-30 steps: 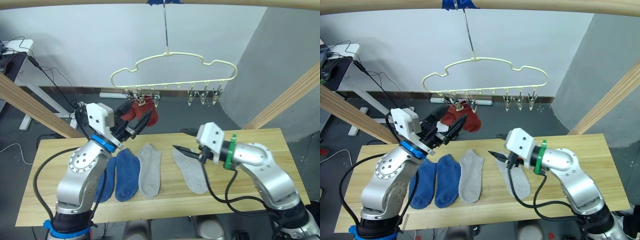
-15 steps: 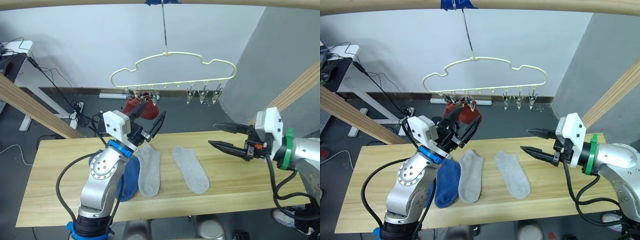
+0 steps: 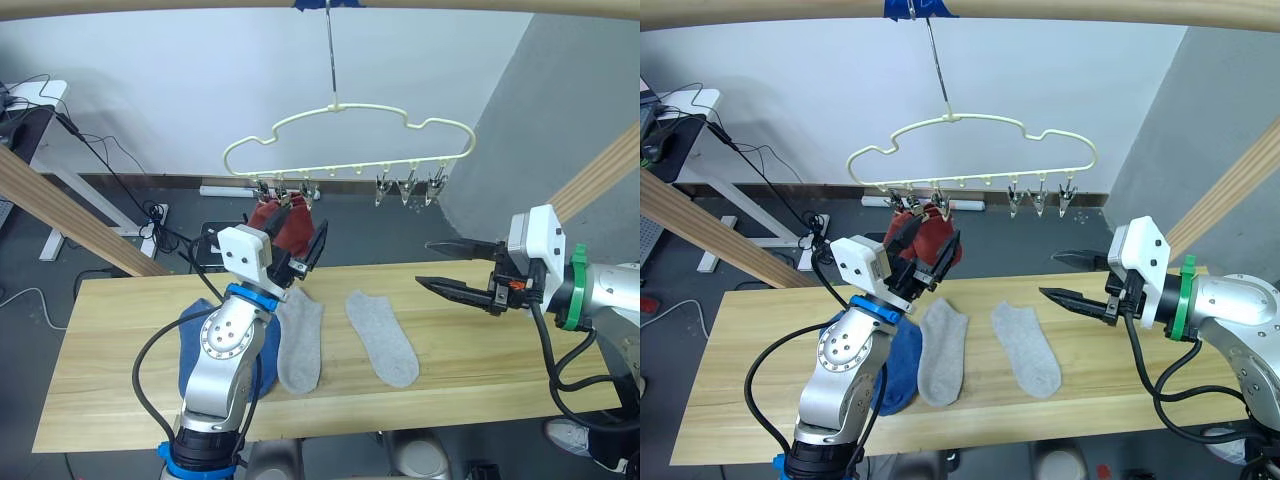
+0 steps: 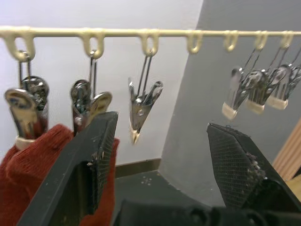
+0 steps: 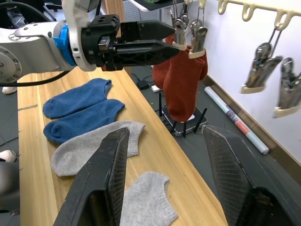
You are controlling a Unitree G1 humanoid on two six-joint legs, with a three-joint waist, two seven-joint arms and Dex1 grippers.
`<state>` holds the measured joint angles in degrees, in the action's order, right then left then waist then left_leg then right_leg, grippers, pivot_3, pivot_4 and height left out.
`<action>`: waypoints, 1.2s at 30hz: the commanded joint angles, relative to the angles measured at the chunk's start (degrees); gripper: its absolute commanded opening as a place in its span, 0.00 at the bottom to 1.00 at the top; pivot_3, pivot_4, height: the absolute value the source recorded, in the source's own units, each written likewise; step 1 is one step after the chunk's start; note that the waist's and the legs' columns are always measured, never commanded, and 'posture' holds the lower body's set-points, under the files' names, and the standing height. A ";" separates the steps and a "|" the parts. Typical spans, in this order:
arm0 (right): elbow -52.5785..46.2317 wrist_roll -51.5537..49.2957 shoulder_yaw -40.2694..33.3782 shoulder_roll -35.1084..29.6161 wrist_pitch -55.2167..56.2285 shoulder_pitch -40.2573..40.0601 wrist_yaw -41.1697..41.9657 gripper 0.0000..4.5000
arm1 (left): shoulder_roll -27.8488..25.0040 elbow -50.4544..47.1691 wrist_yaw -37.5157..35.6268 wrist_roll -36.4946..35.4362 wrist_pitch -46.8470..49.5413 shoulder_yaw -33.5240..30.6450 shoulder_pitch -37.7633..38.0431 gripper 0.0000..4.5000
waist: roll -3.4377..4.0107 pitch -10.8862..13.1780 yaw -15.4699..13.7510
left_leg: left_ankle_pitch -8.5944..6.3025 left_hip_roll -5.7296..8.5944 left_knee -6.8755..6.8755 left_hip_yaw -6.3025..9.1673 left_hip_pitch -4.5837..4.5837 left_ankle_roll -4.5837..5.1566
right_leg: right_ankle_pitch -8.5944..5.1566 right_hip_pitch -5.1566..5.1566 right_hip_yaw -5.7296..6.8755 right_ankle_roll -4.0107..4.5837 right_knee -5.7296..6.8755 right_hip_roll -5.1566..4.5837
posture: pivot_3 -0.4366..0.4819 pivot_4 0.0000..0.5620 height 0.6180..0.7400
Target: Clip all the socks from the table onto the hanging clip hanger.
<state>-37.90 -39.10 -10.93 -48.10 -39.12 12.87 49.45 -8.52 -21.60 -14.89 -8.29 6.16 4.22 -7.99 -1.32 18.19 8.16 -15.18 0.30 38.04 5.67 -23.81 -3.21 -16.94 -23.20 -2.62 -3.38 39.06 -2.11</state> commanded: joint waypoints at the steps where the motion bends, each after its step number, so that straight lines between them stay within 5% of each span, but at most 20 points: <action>1: -1.39 -0.41 -0.23 0.01 1.32 0.48 -0.59 0.57 | 1.10 -0.16 1.35 0.41 -0.21 -0.04 -0.42 0.75 | 0.00 0.00 -0.01 | 0.00 0.00 0.00 -0.01 0.00 0.00 | 0.00 0.00 0.00 0.00 0.00 0.00 | 0.13 0.55 1.00; 15: -0.95 -0.85 0.44 -0.11 1.47 1.18 -1.21 0.57 | 3.02 4.42 2.45 1.00 -0.54 -0.08 -5.83 0.75 | 0.00 0.00 0.02 | 0.00 0.01 0.02 0.00 0.00 0.00 | 0.01 0.00 0.01 -0.01 0.02 0.01 | 0.13 0.56 1.00; 19: -0.93 -0.74 0.36 -0.27 1.59 0.87 -1.18 0.58 | 2.88 5.10 2.50 1.66 -0.98 0.08 -6.34 0.52 | 0.00 0.00 0.04 | 0.01 0.01 0.02 -0.01 0.00 0.00 | 0.01 0.00 0.00 -0.01 0.02 0.01 | 0.12 0.56 1.00; 36: -0.62 -0.63 0.77 -0.15 1.75 0.80 -1.04 0.58 | 3.32 3.84 5.42 3.03 0.64 -0.76 -9.83 0.52 | 0.00 0.00 0.05 | 0.01 0.01 0.04 -0.02 0.00 0.01 | 0.02 0.00 0.00 -0.02 0.02 0.00 | 0.13 0.56 1.00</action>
<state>-37.75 -39.44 -9.86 -48.04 -38.42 13.49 48.39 -5.42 -15.25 -10.15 -5.58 7.08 3.81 -16.93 -1.32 18.19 8.20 -15.17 0.31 38.08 5.66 -23.82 -3.20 -16.93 -23.20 -2.62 -3.40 39.09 -2.10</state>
